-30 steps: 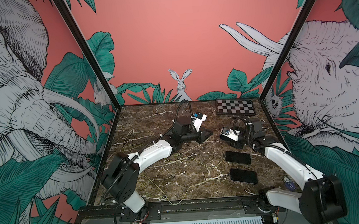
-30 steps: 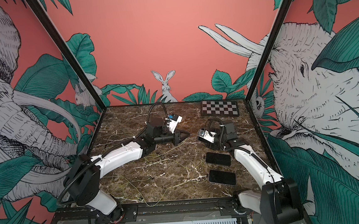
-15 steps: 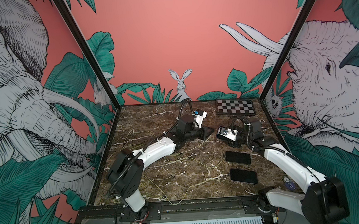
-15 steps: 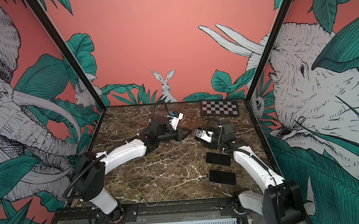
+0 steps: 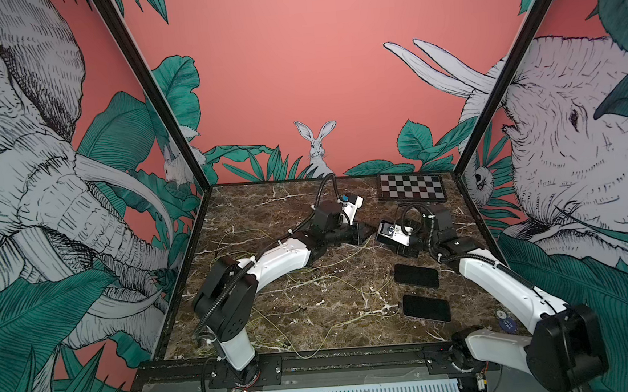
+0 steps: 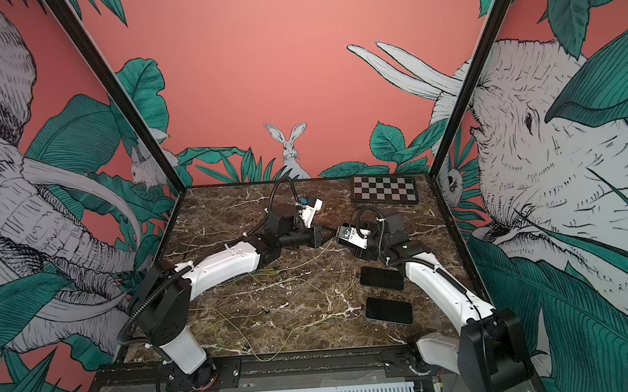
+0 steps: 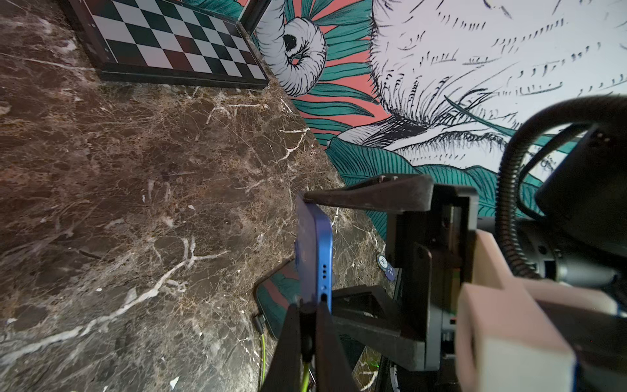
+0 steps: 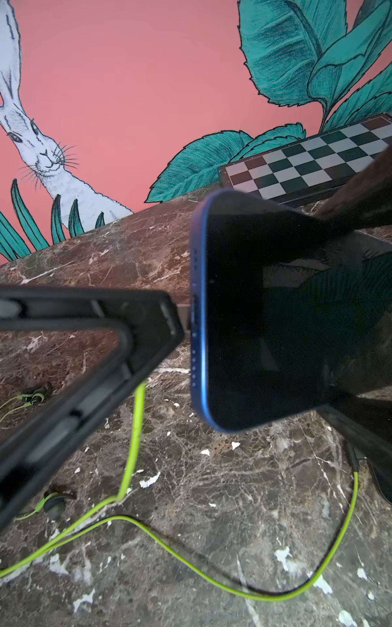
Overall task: Plug wired earphones into phones
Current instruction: Insert the wired earphone into the phone.
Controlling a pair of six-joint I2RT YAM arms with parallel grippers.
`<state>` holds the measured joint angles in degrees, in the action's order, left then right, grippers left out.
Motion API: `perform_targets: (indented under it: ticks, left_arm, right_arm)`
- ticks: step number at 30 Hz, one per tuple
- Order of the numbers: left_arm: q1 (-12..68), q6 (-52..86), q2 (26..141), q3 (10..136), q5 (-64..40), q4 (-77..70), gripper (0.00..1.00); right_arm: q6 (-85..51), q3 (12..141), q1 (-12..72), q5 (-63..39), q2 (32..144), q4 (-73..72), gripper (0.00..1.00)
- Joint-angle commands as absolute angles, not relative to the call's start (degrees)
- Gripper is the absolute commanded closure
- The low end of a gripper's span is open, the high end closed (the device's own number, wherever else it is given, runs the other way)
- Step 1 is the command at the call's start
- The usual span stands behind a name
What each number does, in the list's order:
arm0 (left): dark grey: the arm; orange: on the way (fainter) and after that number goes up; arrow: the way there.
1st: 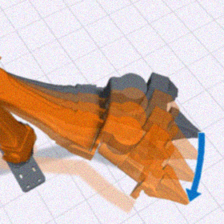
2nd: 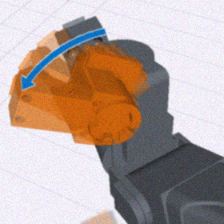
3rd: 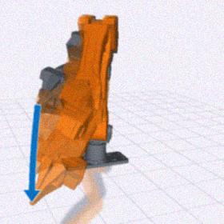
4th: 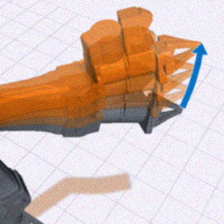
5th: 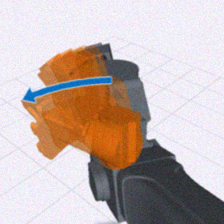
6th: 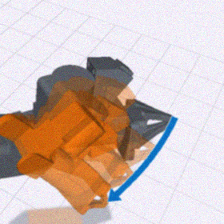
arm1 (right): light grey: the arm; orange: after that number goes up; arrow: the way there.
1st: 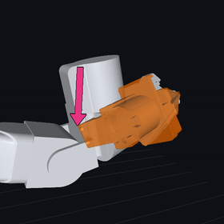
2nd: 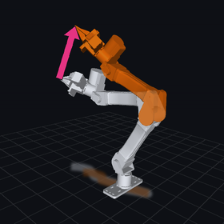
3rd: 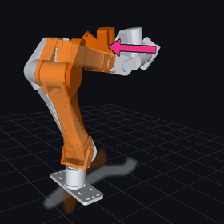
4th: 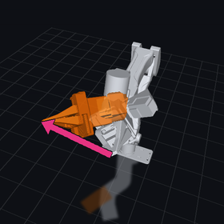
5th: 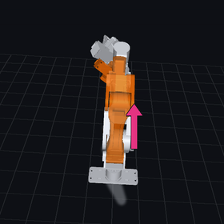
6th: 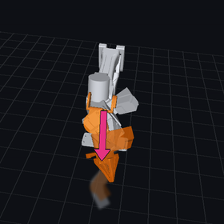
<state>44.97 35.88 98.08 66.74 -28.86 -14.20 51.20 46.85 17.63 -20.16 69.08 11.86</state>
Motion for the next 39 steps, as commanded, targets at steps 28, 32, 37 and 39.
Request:
perform_targets:
  ticks: [28,32,37,39]
  left_arm:
    - [45.26,35.63,97.64,68.2,-28.63,-12.91,1.0]
    - [45.26,35.77,98.1,68.25,-29.09,-13.46,1.0]
    - [45.27,34.25,97.49,67.85,-28.01,-11.95,1.0]
    - [45.27,33.89,97.14,67.5,-27.54,-11.88,1.0]
  right_arm:
    - [50.84,48.95,18.27,-21.88,69.88,8.7,0.33]
    - [51.02,49.13,18.5,-21.71,70.04,8.88,0.33]
    - [51.23,48.96,18.59,-21.31,69.88,8.82,0.33]
    - [51.2,49.0,18.59,-21.1,69.85,8.79,0.33]
